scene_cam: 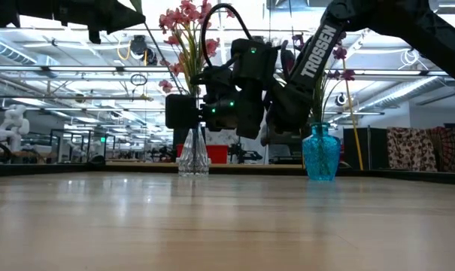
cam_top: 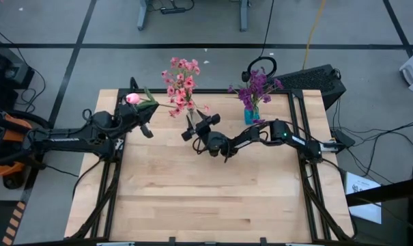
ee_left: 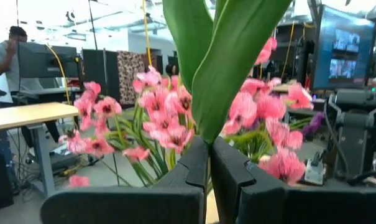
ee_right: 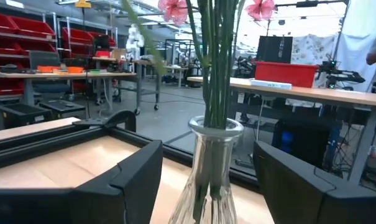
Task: Sort flowers into vase by color
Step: Put the pink flower into the transparent vase
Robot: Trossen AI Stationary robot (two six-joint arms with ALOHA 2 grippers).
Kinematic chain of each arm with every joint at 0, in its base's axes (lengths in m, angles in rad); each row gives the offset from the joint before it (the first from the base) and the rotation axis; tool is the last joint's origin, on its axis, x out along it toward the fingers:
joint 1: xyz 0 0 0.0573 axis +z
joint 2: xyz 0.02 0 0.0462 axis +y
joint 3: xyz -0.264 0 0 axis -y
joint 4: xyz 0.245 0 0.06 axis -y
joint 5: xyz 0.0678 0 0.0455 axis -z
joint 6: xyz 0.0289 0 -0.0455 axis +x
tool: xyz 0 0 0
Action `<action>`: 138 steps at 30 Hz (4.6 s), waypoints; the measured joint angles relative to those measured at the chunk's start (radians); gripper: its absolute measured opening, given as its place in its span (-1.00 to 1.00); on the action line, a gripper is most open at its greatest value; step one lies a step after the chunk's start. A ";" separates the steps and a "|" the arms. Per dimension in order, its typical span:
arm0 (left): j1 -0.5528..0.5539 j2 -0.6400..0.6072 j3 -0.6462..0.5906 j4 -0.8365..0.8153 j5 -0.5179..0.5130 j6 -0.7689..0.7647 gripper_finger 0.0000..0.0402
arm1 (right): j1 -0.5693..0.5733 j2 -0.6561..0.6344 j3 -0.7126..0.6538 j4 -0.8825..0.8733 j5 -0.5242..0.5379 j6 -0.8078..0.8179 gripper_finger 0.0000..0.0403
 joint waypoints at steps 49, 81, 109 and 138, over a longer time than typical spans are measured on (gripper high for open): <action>0.312 0.187 0.031 0.045 0.447 -0.062 -0.94 | -0.070 0.000 0.011 -0.085 -0.178 0.079 -0.53; 0.360 0.367 0.055 0.080 0.498 -0.114 -0.59 | -0.070 -0.001 0.012 -0.113 -0.181 0.127 -0.53; 0.299 0.341 0.054 0.135 0.418 -0.085 0.19 | -0.070 -0.001 0.011 -0.107 -0.178 0.131 -0.53; 0.299 0.513 0.054 0.251 0.407 -0.033 -0.91 | -0.070 -0.001 0.010 -0.106 -0.174 0.157 -0.53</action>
